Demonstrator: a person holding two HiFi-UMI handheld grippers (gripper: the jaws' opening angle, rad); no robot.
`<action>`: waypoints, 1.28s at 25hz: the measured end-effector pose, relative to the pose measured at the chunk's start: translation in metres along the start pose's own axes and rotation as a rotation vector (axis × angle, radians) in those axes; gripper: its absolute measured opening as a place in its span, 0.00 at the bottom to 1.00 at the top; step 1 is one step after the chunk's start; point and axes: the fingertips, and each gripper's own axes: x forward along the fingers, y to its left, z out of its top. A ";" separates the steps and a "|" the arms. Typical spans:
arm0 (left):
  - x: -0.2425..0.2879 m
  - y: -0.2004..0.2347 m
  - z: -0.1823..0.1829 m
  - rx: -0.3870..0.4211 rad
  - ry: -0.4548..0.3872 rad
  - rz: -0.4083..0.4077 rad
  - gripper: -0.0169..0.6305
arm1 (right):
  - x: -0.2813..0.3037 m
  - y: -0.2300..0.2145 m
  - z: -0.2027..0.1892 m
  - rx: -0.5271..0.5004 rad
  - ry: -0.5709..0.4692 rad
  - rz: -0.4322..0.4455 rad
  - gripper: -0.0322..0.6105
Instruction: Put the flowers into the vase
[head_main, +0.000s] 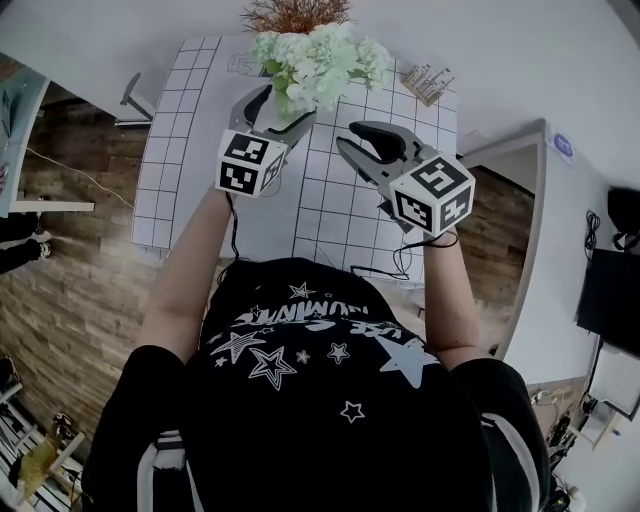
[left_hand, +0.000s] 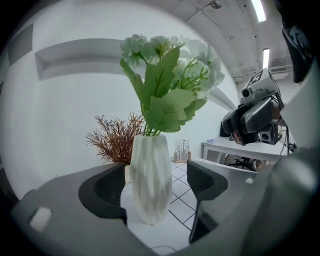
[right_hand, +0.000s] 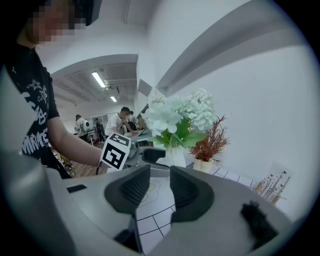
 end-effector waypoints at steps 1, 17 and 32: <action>-0.006 -0.002 -0.002 -0.012 0.000 0.013 0.61 | -0.002 0.000 -0.001 0.001 -0.004 0.006 0.26; -0.097 -0.050 -0.009 -0.221 -0.132 0.073 0.59 | -0.019 0.033 -0.030 0.039 -0.072 0.035 0.13; -0.241 -0.090 -0.036 -0.255 -0.177 0.029 0.23 | -0.022 0.163 -0.039 -0.053 -0.033 -0.049 0.13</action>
